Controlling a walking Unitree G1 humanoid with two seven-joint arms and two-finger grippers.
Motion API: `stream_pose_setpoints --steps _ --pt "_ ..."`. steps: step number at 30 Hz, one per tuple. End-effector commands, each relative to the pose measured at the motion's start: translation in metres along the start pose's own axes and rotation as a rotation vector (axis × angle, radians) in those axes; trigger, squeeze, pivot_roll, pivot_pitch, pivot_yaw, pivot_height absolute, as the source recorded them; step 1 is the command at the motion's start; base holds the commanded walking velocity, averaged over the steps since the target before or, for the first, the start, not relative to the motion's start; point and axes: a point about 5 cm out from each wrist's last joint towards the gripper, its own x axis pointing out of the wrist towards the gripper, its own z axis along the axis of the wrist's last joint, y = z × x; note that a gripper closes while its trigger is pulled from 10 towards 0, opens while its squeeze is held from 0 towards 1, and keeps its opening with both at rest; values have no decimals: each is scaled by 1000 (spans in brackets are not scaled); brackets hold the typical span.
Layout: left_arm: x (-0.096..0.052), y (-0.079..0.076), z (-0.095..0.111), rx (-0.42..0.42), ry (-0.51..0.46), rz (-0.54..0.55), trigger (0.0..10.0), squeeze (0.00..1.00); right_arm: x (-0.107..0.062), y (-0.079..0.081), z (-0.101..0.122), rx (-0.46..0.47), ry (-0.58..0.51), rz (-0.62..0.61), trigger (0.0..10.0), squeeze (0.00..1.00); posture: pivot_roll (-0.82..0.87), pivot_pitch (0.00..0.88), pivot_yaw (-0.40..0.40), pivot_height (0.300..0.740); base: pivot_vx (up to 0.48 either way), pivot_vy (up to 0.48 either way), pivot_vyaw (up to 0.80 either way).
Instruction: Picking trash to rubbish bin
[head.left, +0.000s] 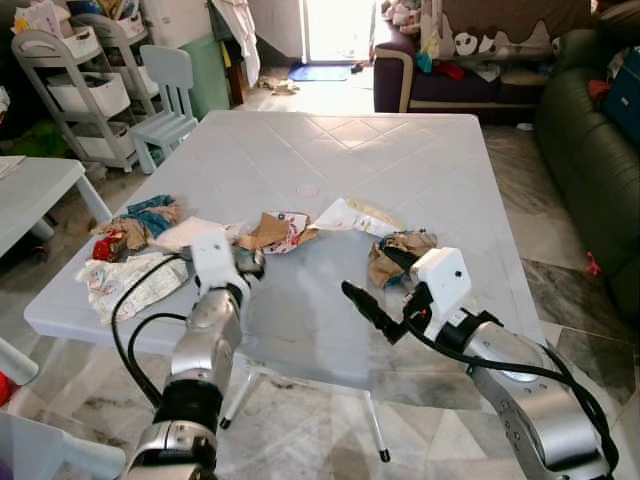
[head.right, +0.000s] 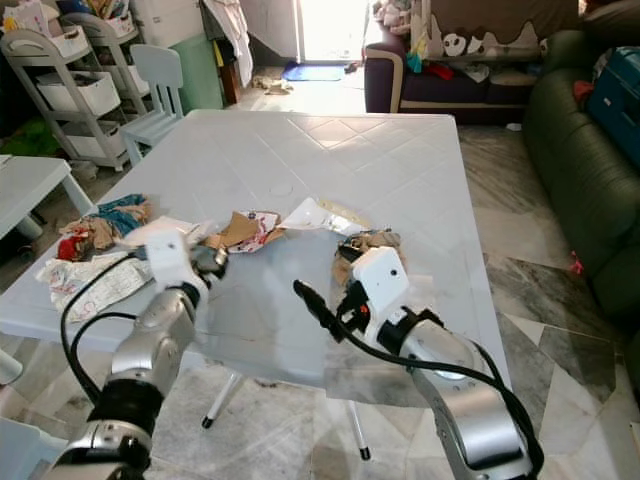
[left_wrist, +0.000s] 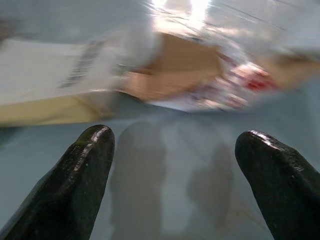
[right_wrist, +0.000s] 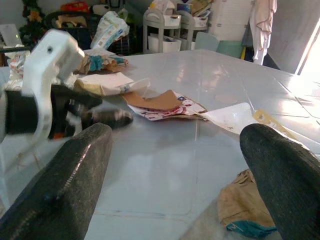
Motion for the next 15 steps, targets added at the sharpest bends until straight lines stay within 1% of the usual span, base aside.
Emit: stream_pose_setpoints --steps 1,2,3,4,6,7,10,12,13,14,15 --pt "-3 0 7 74 -27 -35 10000 0 1 -1 4 -17 -10 -3 10000 0 -117 0 48 740 0 0 0" --pt "-6 0 5 127 -24 -57 10000 0 2 -1 3 -15 -11 -1 10000 0 -108 0 50 740 0 0 0" --pt "-6 0 5 127 -24 -57 10000 0 2 -1 3 -15 -11 -1 10000 0 -108 0 50 740 0 0 0" --pt "-9 -1 2 165 -13 -84 10000 0 3 0 2 -13 -12 0 10000 0 -105 0 51 740 0 0 0" --pt "-11 -2 0 172 -8 -92 10000 0 4 0 2 -13 -13 1 10000 0 -104 0 54 740 0 0 0" --pt "-13 1 0 228 -32 -96 10000 0 6 1 3 -11 -18 1 10000 0 -103 0 56 740 0 0 0" --pt "-15 6 5 327 -82 -79 10000 0 7 1 4 -10 -23 1 10000 0 -102 0 57 740 0 0 0" --pt "-16 15 11 404 -123 -45 10000 0 7 1 4 -9 -24 -2 10000 0 -102 0 58 740 0 0 0" --pt "-16 21 15 435 -146 -29 10000 0 7 1 4 -8 -24 -3 10000 0 -99 0 58 740 0 0 0" --pt "-16 21 15 435 -146 -29 10000 0 7 1 4 -8 -24 -3 10000 0 -99 0 58 740 0 0 0" --pt "-17 25 19 462 -159 -18 10000 0 6 1 3 -7 -23 -4 10000 0 -97 0 57 740 0 0 0"
